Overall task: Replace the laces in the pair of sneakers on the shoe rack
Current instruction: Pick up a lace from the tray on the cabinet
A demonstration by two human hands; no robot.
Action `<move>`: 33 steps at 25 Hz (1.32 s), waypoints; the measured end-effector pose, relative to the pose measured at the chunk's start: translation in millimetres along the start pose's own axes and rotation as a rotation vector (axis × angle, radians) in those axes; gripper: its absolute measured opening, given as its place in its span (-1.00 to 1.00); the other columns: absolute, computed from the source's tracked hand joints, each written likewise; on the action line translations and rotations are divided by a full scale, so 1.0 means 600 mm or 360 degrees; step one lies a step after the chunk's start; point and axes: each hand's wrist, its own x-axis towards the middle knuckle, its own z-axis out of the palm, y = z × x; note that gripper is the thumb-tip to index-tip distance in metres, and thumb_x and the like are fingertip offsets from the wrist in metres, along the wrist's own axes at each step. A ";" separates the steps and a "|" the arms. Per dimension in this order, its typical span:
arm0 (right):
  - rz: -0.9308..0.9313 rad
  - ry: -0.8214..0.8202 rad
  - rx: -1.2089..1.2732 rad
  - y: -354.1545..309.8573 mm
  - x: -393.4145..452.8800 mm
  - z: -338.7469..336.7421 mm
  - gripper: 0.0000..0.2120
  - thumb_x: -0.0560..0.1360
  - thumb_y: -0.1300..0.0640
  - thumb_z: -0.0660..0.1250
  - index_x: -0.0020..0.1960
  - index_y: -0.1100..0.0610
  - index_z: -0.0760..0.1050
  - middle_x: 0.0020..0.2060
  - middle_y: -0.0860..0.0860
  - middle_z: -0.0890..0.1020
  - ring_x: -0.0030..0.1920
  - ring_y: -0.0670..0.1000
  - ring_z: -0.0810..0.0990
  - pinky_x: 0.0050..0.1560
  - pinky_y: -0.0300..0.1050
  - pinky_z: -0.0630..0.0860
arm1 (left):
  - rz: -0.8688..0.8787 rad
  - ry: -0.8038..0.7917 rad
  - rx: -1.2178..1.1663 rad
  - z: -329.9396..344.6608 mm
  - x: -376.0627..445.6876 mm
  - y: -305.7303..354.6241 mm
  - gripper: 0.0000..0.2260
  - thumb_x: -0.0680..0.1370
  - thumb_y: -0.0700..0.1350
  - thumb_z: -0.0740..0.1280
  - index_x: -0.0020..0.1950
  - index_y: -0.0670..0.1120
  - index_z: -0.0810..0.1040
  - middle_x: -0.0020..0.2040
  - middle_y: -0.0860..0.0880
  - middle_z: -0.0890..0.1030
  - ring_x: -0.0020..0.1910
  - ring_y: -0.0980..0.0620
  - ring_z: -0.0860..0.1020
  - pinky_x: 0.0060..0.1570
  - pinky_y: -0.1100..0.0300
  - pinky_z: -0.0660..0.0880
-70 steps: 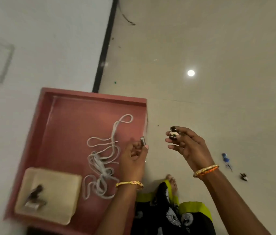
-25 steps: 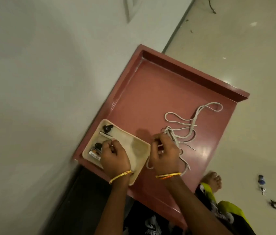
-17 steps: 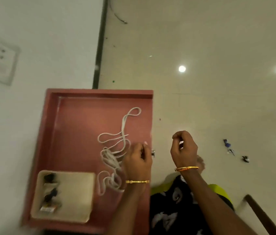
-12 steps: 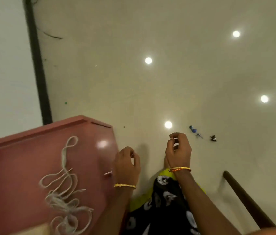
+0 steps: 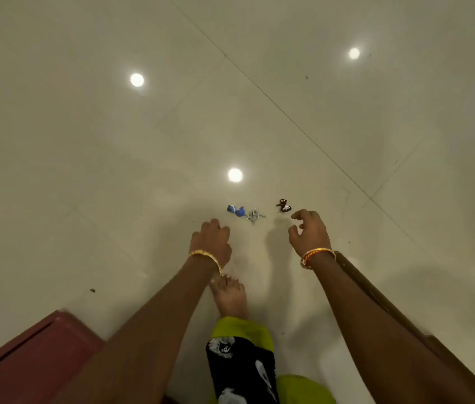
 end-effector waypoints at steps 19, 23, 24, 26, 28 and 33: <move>0.0099 -0.0234 0.0511 -0.026 0.054 0.083 -0.83 0.43 0.33 0.35 -0.02 0.14 0.55 -0.03 0.05 0.46 -0.15 0.02 0.52 -0.08 -0.25 0.46 | 0.0113 0.0132 -0.0659 0.091 0.102 -0.011 -0.59 0.45 -0.13 0.44 0.27 -0.17 0.50 0.44 -0.07 0.16 0.37 -0.10 0.21 0.30 0.15 0.26; 0.0102 -0.0272 0.0734 -0.127 -0.008 -0.002 -0.87 0.45 0.29 0.36 -0.14 0.10 0.46 -0.19 -0.08 0.52 -0.32 -0.04 0.47 -0.28 -0.39 0.45 | 0.0109 0.0409 -0.1378 0.004 -0.028 -0.017 -0.59 0.42 -0.31 0.44 0.26 -0.24 0.51 0.36 -0.10 0.24 0.25 0.04 0.36 0.27 0.45 0.18; 0.0098 -0.0321 0.0765 -0.154 -0.028 -0.017 -0.86 0.45 0.28 0.36 -0.16 0.08 0.45 -0.18 -0.04 0.53 -0.33 -0.02 0.48 -0.22 -0.25 0.50 | 0.0129 0.0527 -0.1508 -0.014 -0.064 -0.019 -0.63 0.41 -0.34 0.44 0.21 -0.22 0.56 0.31 -0.06 0.29 0.19 0.13 0.40 0.25 0.48 0.23; 0.0028 -0.0461 0.0779 -0.224 -0.079 -0.046 -0.82 0.45 0.27 0.36 -0.20 0.03 0.43 -0.14 0.03 0.55 -0.28 0.04 0.51 -0.16 -0.01 0.54 | 0.0121 0.0797 -0.1789 -0.052 -0.150 -0.032 -0.75 0.38 -0.37 0.45 0.02 -0.16 0.67 0.15 0.05 0.43 0.03 0.27 0.50 0.12 0.48 0.38; -0.0086 -0.0610 0.0790 -0.296 -0.142 -0.069 -0.80 0.45 0.29 0.36 -0.21 0.04 0.42 -0.12 0.09 0.56 -0.25 0.07 0.54 -0.19 -0.02 0.54 | 0.0067 0.0945 -0.2013 -0.078 -0.237 -0.050 -0.82 0.35 -0.40 0.46 -0.16 -0.15 0.71 0.03 0.10 0.54 -0.06 0.29 0.56 0.00 0.45 0.45; -0.0188 -0.0983 0.0831 -0.433 -0.328 -0.074 -0.81 0.52 0.37 0.18 -0.21 0.14 0.33 -0.18 0.13 0.53 -0.25 0.05 0.63 -0.26 -0.13 0.54 | -0.0238 0.1175 -0.2544 -0.083 -0.457 -0.119 -0.75 0.36 -0.39 0.43 -0.14 -0.07 0.52 -0.02 0.01 0.63 -0.03 0.12 0.63 0.01 0.29 0.53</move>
